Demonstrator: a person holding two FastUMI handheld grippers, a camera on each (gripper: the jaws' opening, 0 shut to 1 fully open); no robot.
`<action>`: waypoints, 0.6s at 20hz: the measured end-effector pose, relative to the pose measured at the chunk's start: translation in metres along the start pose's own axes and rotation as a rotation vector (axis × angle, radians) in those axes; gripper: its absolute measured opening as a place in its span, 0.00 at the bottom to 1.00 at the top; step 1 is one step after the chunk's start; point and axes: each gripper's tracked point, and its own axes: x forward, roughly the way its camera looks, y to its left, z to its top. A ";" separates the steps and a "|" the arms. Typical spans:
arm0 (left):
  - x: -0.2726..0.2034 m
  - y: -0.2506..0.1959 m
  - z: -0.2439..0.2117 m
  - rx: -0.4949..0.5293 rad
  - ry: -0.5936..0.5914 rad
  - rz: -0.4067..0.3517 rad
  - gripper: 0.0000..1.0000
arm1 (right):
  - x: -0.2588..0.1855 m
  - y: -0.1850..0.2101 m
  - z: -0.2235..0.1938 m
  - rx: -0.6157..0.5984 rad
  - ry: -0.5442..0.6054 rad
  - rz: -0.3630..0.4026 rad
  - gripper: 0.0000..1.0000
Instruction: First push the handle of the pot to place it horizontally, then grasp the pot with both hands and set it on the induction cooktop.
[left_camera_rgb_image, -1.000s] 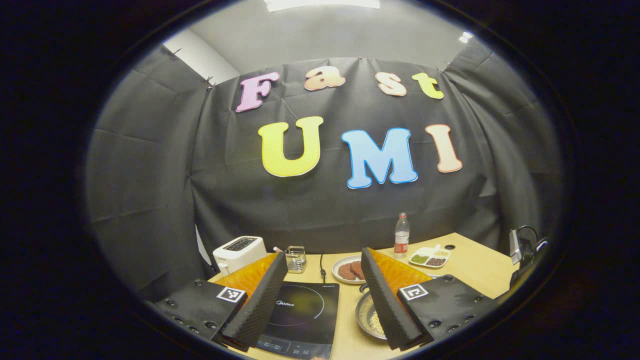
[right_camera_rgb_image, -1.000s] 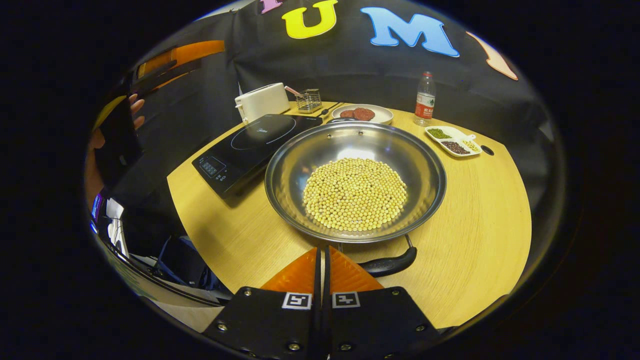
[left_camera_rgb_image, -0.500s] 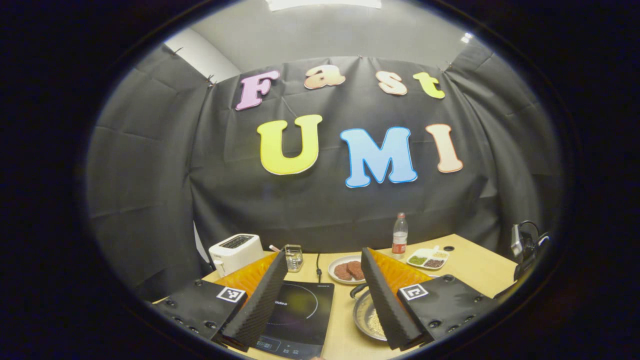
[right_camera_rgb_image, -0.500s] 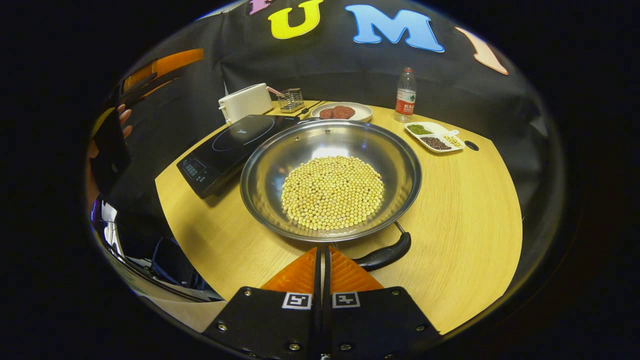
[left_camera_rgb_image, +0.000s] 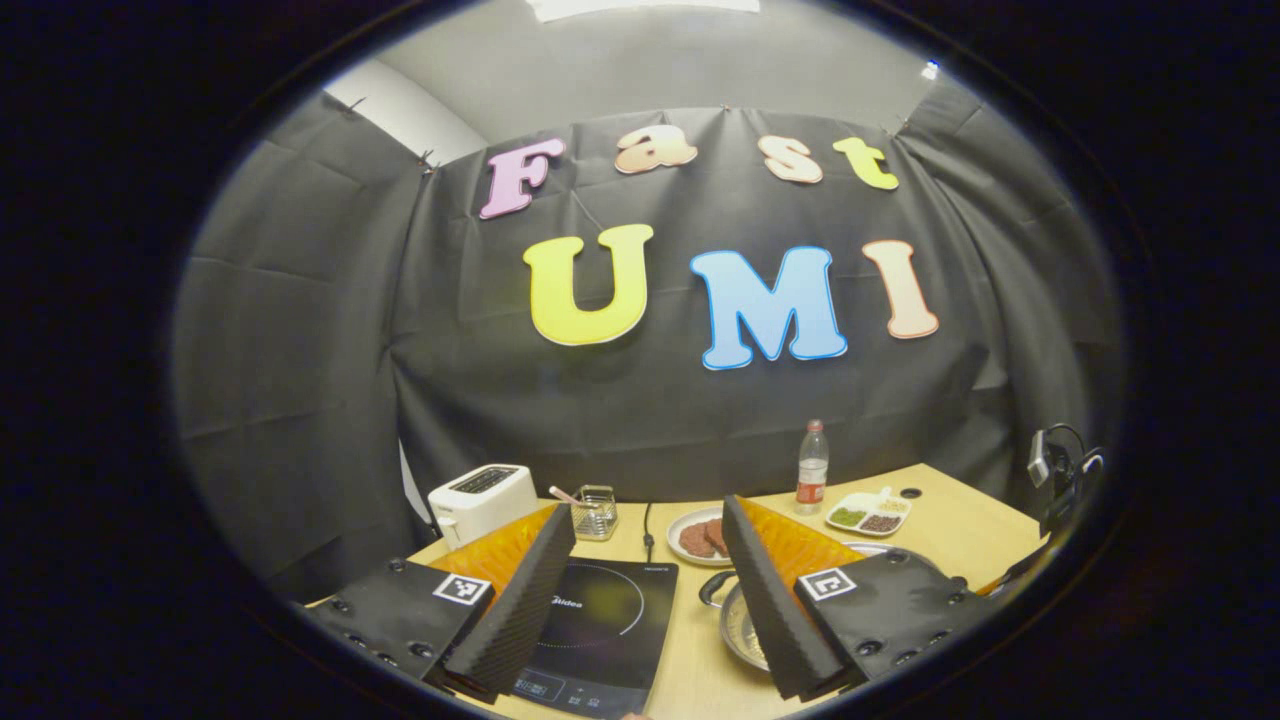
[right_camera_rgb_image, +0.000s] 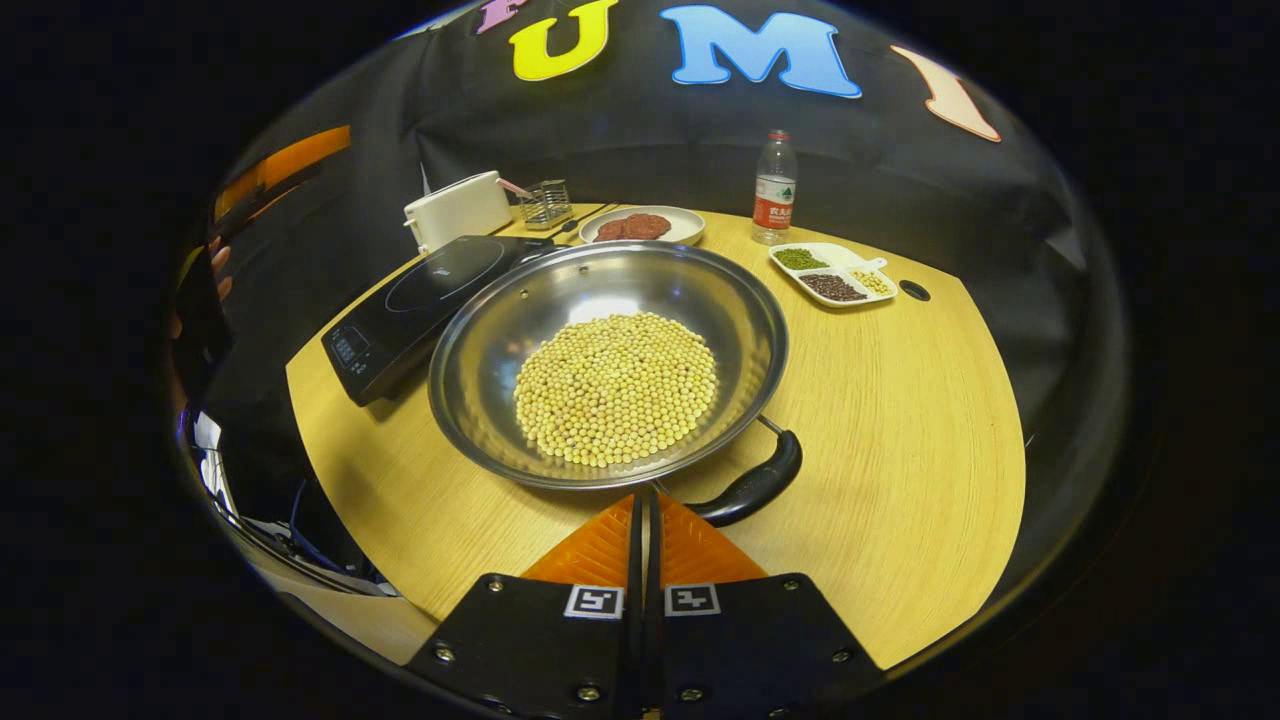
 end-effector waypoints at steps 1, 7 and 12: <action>0.001 0.000 -0.001 0.002 0.003 0.004 0.99 | 0.001 -0.005 0.002 0.000 0.000 -0.007 0.01; 0.001 0.001 -0.007 0.008 0.021 0.028 0.96 | 0.009 -0.036 0.019 0.011 -0.013 -0.055 0.01; 0.002 0.004 -0.016 0.012 0.038 0.046 0.96 | 0.017 -0.059 0.032 0.021 -0.042 -0.122 0.01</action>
